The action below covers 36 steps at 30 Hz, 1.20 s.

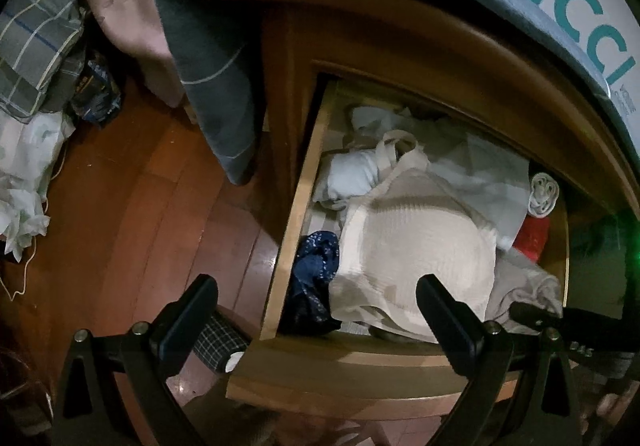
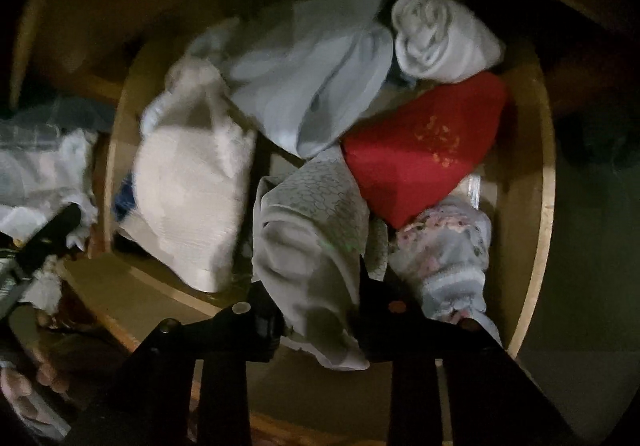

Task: Take underwear out of drawer
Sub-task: 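Lower the right tool and grasp the grey hexagon-print underwear, then grasp the white knit underwear with the left tool while the right tool holds the grey one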

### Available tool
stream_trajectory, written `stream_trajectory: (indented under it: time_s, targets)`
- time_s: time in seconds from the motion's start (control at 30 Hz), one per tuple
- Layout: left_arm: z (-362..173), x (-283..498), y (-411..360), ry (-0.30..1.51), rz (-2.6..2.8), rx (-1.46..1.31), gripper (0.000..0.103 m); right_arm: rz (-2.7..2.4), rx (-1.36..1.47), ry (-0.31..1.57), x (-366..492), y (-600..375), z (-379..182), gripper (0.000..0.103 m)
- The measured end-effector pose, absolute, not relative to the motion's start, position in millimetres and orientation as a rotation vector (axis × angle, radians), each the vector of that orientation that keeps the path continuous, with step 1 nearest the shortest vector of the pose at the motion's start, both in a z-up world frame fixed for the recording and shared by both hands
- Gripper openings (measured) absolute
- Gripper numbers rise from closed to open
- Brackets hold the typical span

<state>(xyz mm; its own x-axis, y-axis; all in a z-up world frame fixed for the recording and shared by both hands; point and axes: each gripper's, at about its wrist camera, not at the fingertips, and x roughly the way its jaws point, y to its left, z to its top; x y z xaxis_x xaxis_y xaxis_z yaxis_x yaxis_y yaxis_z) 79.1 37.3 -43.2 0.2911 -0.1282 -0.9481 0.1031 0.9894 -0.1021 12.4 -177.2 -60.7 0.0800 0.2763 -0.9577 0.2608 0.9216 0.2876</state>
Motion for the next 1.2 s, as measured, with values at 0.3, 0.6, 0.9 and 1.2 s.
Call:
stream_trajectory:
  time_s: [0.3, 0.6, 0.9, 1.2]
  targets:
    - [-42.1, 77.4, 35.2, 1.261, -0.167, -0.027, 0.102, -0.023, 0.318, 1.405, 5.4, -198.3, 2.1, 0.025]
    - [-46.7, 75.4, 26.6, 1.275, -0.187, 0.010, 0.102, -0.087, 0.225, 1.572, 13.9, -208.6, -54.7, 0.039]
    - [-47.3, 72.9, 18.1, 1.278, -0.227, 0.034, 0.102, -0.107, 0.171, 1.613, 29.8, -204.3, -83.6, 0.064]
    - [-41.3, 64.3, -12.4, 1.225, -0.315, 0.142, 0.102, -0.088, 0.237, 1.537, 14.4, -210.7, -76.0, 0.030]
